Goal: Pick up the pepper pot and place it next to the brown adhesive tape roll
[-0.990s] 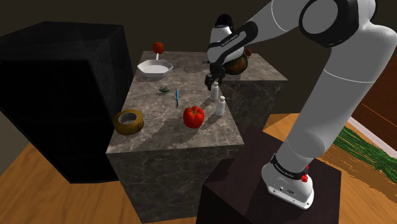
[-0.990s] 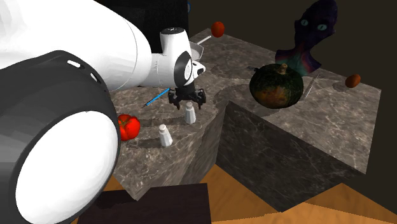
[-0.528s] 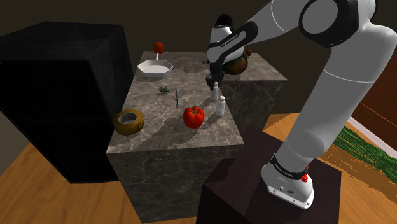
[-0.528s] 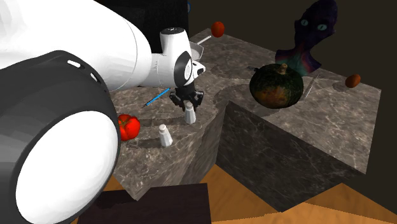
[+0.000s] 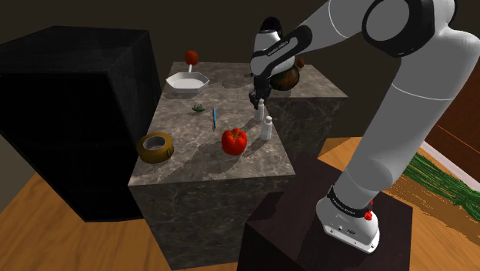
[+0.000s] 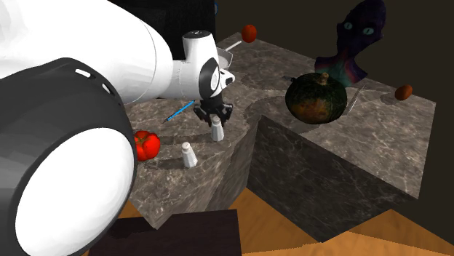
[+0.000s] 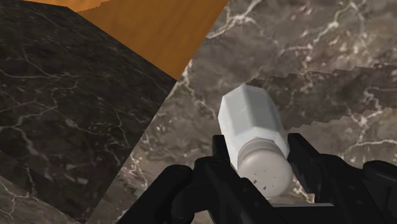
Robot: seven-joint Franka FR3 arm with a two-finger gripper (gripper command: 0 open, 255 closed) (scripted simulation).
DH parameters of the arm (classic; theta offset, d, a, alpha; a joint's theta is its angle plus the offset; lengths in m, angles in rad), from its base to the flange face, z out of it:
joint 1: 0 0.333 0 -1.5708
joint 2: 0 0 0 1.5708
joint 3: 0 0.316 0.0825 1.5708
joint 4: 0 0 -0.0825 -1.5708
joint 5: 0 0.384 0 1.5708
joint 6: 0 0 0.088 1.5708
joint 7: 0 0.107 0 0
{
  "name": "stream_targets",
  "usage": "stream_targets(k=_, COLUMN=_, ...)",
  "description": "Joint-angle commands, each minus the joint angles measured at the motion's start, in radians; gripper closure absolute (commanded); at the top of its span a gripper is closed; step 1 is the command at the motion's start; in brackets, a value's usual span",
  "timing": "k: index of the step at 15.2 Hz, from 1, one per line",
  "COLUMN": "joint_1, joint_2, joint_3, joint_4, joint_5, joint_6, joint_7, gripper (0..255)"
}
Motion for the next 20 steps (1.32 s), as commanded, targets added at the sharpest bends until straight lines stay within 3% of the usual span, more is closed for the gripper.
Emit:
stream_targets(k=1, joint_1=0.0, joint_2=-0.012, joint_3=0.0, joint_4=0.008, joint_5=-0.002, joint_6=-0.02, joint_7=-0.001, gripper=255)
stream_targets(k=20, joint_1=0.006, joint_2=-0.121, joint_3=0.005, joint_4=0.15, joint_5=-0.011, joint_6=-0.269, joint_7=-0.009, gripper=255)
